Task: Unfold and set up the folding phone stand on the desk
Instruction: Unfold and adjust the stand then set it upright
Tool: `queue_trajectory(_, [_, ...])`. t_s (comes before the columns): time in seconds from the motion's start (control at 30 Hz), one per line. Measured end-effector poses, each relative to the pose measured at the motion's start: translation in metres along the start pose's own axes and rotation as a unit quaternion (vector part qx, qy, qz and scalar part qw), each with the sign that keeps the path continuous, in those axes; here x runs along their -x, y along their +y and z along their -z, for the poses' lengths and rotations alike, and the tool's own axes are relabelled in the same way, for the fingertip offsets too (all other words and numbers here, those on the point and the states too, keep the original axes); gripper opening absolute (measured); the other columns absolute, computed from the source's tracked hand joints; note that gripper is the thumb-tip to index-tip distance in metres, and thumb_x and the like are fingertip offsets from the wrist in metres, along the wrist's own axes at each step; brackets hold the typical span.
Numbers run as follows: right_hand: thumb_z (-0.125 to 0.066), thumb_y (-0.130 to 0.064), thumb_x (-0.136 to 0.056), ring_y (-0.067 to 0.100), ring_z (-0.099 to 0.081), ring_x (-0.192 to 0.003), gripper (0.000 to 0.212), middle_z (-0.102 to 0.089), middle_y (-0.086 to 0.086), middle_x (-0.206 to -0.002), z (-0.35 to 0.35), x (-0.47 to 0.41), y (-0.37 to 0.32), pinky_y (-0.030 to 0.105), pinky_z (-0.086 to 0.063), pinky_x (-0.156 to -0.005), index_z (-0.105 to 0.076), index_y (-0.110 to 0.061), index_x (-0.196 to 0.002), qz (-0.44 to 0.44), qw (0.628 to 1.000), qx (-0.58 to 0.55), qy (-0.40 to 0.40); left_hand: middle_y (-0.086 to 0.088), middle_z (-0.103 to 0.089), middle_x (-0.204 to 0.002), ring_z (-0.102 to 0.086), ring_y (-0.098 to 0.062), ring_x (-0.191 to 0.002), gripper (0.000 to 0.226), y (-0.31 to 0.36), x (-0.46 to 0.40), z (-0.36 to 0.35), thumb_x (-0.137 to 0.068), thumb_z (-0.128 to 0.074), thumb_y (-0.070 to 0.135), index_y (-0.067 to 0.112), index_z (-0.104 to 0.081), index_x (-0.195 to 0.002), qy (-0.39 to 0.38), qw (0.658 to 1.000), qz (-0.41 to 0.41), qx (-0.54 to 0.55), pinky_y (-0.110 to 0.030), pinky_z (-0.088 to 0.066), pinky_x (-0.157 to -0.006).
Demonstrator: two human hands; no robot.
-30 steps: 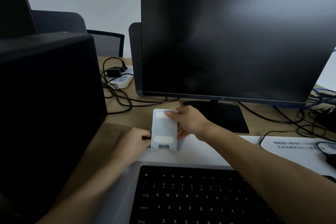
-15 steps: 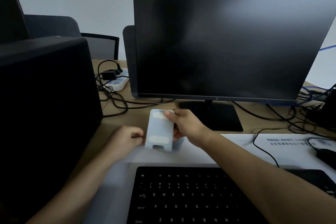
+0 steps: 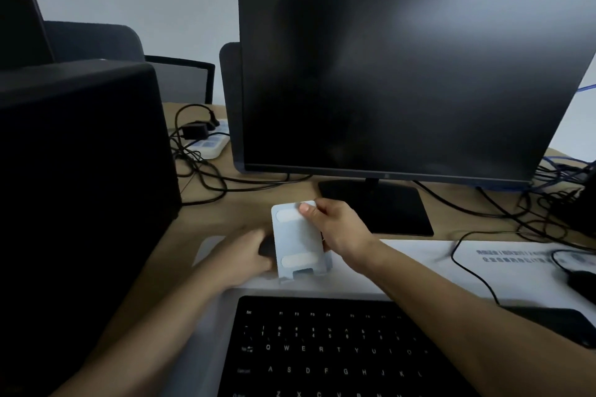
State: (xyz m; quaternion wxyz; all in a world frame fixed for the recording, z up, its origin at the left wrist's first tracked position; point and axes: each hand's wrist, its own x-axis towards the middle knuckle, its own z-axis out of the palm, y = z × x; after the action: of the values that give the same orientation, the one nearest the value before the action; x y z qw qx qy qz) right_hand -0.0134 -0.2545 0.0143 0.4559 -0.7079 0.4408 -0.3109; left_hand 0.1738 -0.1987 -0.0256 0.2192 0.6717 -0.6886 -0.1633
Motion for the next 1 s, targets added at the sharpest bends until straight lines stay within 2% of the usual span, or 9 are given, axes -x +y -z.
queue_trajectory(0.13, [-0.052, -0.042, -0.094, 0.025, -0.064, -0.089, 0.032, -0.066, 0.008, -0.097, -0.012, 0.006, 0.001, 0.041, -0.060, -0.068, -0.066, -0.013, -0.095, -0.011, 0.998, 0.002, 0.069, 0.017, -0.050, -0.073, -0.051, -0.004, -0.068, 0.021, -0.002, 0.000, -0.001, -0.073, -0.062, 0.031, 0.036, -0.043, -0.066, 0.004, 1.000, -0.010, -0.023, -0.022, -0.031, -0.051])
queue_trajectory(0.33, [-0.051, -0.043, -0.095, 0.028, -0.065, -0.088, 0.037, -0.066, 0.012, -0.096, -0.011, 0.009, 0.004, 0.042, -0.060, -0.069, -0.064, -0.009, -0.092, 0.007, 0.997, 0.047, 0.066, 0.023, -0.053, -0.079, -0.054, 0.000, -0.076, 0.013, -0.003, 0.001, -0.001, -0.064, -0.060, 0.048, 0.046, -0.050, -0.071, 0.008, 0.999, -0.028, 0.019, -0.022, -0.040, -0.059])
queue_trajectory(0.43, [-0.052, -0.046, -0.094, 0.028, -0.066, -0.083, 0.040, -0.067, 0.012, -0.089, -0.009, 0.012, 0.010, 0.046, -0.059, -0.073, -0.063, -0.008, -0.087, 0.022, 0.996, 0.061, 0.066, 0.017, -0.051, -0.073, -0.053, -0.004, -0.070, 0.017, -0.005, -0.001, 0.000, -0.074, -0.065, 0.037, 0.036, -0.050, -0.068, -0.004, 1.000, -0.024, 0.005, -0.024, -0.034, -0.054])
queue_trajectory(0.53, [-0.052, -0.046, -0.094, 0.027, -0.066, -0.079, 0.038, -0.067, 0.010, -0.086, -0.004, 0.011, 0.014, 0.044, -0.058, -0.072, -0.064, -0.010, -0.089, 0.033, 0.995, 0.088, 0.044, 0.005, -0.060, -0.086, -0.058, -0.020, -0.085, 0.005, -0.009, -0.003, 0.003, -0.085, -0.059, 0.024, 0.019, -0.060, -0.084, -0.044, 0.999, -0.029, -0.010, -0.031, -0.045, -0.068])
queue_trajectory(0.67, [-0.052, -0.049, -0.093, 0.027, -0.068, -0.078, 0.041, -0.069, 0.013, -0.087, 0.000, 0.007, 0.015, 0.047, -0.058, -0.073, -0.065, -0.010, -0.091, 0.037, 0.993, 0.105, 0.026, 0.010, -0.059, -0.090, -0.056, -0.012, -0.086, 0.015, -0.008, -0.001, 0.003, -0.089, -0.057, 0.028, 0.019, -0.063, -0.100, -0.032, 0.999, -0.041, -0.004, -0.021, -0.043, -0.065])
queue_trajectory(0.73, [-0.052, -0.049, -0.093, 0.027, -0.068, -0.077, 0.042, -0.069, 0.013, -0.087, 0.001, 0.007, 0.015, 0.046, -0.059, -0.073, -0.064, -0.009, -0.091, 0.036, 0.993, 0.112, 0.015, 0.005, -0.067, -0.101, -0.061, -0.016, -0.092, 0.017, -0.010, 0.000, 0.001, -0.090, -0.056, 0.028, 0.018, -0.063, -0.103, -0.039, 0.999, -0.032, -0.005, -0.033, -0.050, -0.078])
queue_trajectory(0.83, [-0.054, -0.047, -0.092, 0.023, -0.070, -0.067, 0.041, -0.067, 0.010, -0.084, 0.001, 0.008, 0.014, 0.038, -0.060, -0.056, -0.063, -0.007, -0.093, 0.026, 0.996, 0.081, -0.006, -0.003, -0.070, -0.110, -0.064, -0.023, -0.100, 0.022, -0.011, 0.003, 0.000, -0.088, -0.054, 0.011, 0.015, -0.065, -0.107, -0.013, 0.998, -0.019, 0.062, -0.043, -0.049, -0.092])
queue_trajectory(0.9, [-0.058, -0.044, -0.091, 0.024, -0.071, -0.070, 0.037, -0.066, 0.010, -0.088, 0.005, 0.008, 0.011, 0.031, -0.057, -0.051, -0.062, -0.008, -0.097, 0.015, 0.999, 0.046, -0.023, 0.000, -0.066, -0.119, -0.062, -0.013, -0.106, 0.030, -0.009, 0.010, 0.004, -0.089, -0.056, 0.003, 0.016, -0.065, -0.115, 0.059, 0.982, -0.006, 0.180, -0.030, -0.044, -0.099])
queue_trajectory(1.0, [-0.062, -0.036, -0.091, 0.023, -0.070, -0.076, 0.029, -0.067, 0.011, -0.095, 0.018, 0.008, 0.005, 0.033, -0.059, -0.060, -0.062, -0.009, -0.098, 0.008, 0.998, 0.008, -0.063, 0.009, -0.067, -0.108, -0.059, 0.012, -0.090, 0.030, -0.007, 0.020, 0.017, -0.088, -0.063, 0.009, 0.030, -0.064, -0.108, 0.091, 0.965, -0.018, 0.247, -0.004, -0.041, -0.082])
